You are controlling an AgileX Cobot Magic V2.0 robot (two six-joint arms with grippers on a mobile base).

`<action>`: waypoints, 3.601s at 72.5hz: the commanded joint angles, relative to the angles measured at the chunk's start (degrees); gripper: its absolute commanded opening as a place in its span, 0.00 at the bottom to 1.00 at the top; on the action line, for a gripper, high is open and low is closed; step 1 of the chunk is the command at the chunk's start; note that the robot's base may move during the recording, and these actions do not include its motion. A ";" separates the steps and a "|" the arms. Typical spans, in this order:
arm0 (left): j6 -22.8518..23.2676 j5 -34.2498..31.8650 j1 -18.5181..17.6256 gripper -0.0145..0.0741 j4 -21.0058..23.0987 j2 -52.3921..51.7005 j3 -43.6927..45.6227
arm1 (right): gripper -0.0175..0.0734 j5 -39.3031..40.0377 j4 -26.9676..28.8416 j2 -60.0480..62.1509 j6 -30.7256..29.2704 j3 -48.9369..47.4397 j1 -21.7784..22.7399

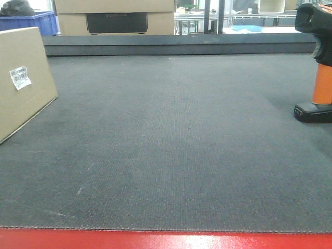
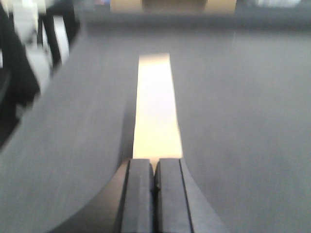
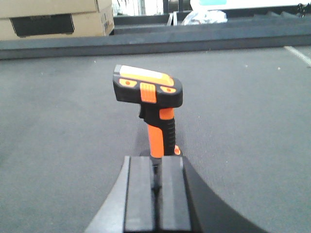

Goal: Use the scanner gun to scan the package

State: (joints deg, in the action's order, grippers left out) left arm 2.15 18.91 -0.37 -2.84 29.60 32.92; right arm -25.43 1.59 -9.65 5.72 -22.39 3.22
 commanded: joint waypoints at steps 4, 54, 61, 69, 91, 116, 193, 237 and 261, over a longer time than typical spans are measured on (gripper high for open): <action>0.40 -12.14 -0.01 0.04 1.78 -7.19 -6.84 | 0.01 -0.51 0.01 4.42 -0.27 -0.45 0.02; 0.40 -12.70 -0.01 0.04 2.38 -24.77 -15.23 | 0.01 -5.87 0.09 9.65 -0.27 -0.37 0.02; 0.40 -12.70 -0.01 0.04 2.38 -24.77 -15.23 | 0.01 -5.87 0.09 9.65 -0.27 -0.37 0.02; 0.40 -12.70 -0.01 0.04 2.38 -24.77 -15.23 | 0.01 -5.87 0.09 9.65 -0.27 -0.37 0.02; 0.40 -12.70 -0.01 0.04 2.38 -24.77 -15.23 | 0.01 -5.73 0.09 9.65 -0.27 -0.22 0.02; 0.40 -12.70 -0.01 0.04 2.38 -24.77 -15.23 | 0.01 13.13 2.02 9.65 -8.53 13.95 0.02; 0.40 -12.70 -0.01 0.04 2.38 -24.77 -15.23 | 0.01 24.18 4.61 9.65 -8.59 22.39 0.02; 4.03 -15.52 -1.15 0.04 -0.79 -29.60 -25.88 | 0.01 24.18 4.61 9.65 -8.59 22.39 0.02; 3.91 -15.17 -4.91 0.04 -0.79 -29.60 -32.92 | 0.01 24.18 4.61 9.65 -8.59 22.39 0.02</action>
State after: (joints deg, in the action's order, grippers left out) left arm 5.76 4.39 -4.78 -3.33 0.33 -0.02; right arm -2.11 6.05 -0.23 -2.39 -0.10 3.22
